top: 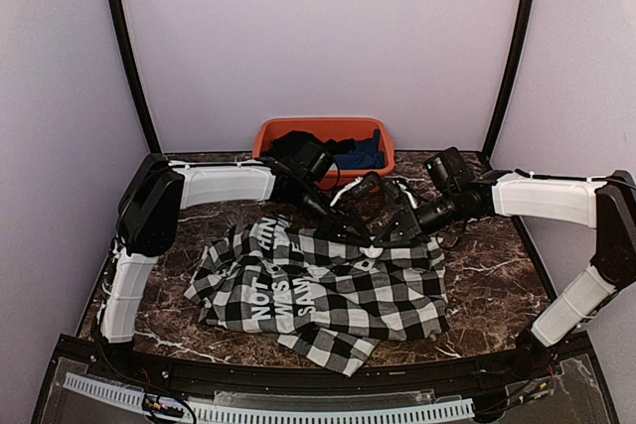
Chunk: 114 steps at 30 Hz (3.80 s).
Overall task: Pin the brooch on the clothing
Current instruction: Pin the brooch onto the flattened clothing.
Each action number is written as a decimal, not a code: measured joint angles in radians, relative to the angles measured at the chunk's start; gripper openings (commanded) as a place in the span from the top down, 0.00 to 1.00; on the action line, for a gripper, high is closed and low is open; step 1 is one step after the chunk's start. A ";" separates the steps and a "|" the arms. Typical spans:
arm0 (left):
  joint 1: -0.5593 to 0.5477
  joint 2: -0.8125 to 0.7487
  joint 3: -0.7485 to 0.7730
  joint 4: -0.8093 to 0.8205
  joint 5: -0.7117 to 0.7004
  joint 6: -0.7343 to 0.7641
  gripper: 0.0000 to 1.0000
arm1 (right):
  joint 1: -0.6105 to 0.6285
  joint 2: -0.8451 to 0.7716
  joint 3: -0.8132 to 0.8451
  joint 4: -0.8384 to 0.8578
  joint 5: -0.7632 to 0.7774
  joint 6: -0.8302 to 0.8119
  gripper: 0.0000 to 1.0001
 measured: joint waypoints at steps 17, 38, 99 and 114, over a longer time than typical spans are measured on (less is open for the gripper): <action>-0.005 0.000 -0.054 0.122 0.035 -0.089 0.60 | -0.005 0.000 0.000 0.018 -0.007 0.014 1.00; 0.039 0.000 -0.030 0.050 0.063 -0.027 0.56 | -0.009 0.000 -0.006 0.043 -0.034 0.011 1.00; 0.016 0.000 -0.047 0.117 0.085 -0.048 0.62 | -0.033 0.000 -0.020 0.106 -0.112 0.064 1.00; 0.013 0.000 -0.043 0.117 0.030 -0.066 0.65 | -0.037 0.000 -0.020 0.086 -0.080 0.055 1.00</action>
